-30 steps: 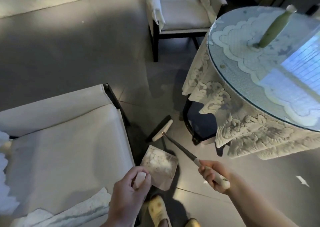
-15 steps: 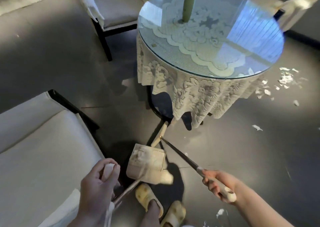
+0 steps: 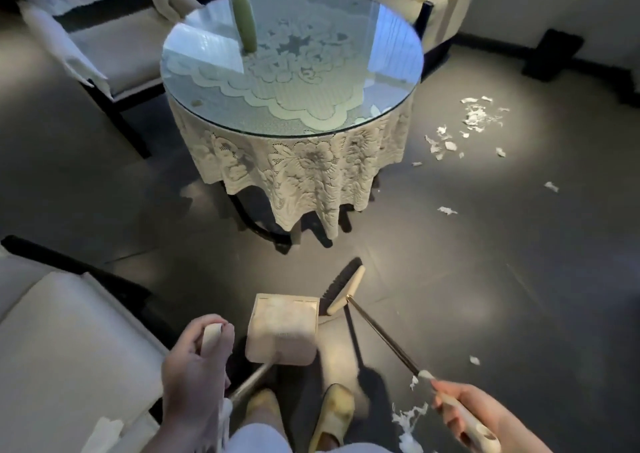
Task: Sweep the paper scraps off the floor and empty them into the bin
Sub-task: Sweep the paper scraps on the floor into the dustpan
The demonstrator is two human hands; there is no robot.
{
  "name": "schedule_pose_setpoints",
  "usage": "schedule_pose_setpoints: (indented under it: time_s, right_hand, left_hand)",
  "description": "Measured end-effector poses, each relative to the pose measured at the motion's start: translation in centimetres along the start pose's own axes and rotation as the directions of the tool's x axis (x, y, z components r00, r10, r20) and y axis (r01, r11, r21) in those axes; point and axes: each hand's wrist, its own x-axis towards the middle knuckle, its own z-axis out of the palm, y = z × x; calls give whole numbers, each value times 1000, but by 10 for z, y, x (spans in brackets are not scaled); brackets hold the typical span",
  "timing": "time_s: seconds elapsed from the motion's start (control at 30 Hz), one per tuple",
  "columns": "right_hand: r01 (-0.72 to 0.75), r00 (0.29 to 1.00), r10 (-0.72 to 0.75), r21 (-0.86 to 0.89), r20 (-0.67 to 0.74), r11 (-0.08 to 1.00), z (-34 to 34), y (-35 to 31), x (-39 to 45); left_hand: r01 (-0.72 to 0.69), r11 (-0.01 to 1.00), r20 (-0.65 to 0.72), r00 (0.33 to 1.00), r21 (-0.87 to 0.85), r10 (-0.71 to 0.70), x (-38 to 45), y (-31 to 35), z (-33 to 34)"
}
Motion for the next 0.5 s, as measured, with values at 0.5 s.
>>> schedule_pose_setpoints:
  time_s: [0.5]
  right_hand:
    - [154,983,-93,441,-158,884,-88,148,-45]
  left_hand:
    - [-213,975,480,863,65,157,2,14,78]
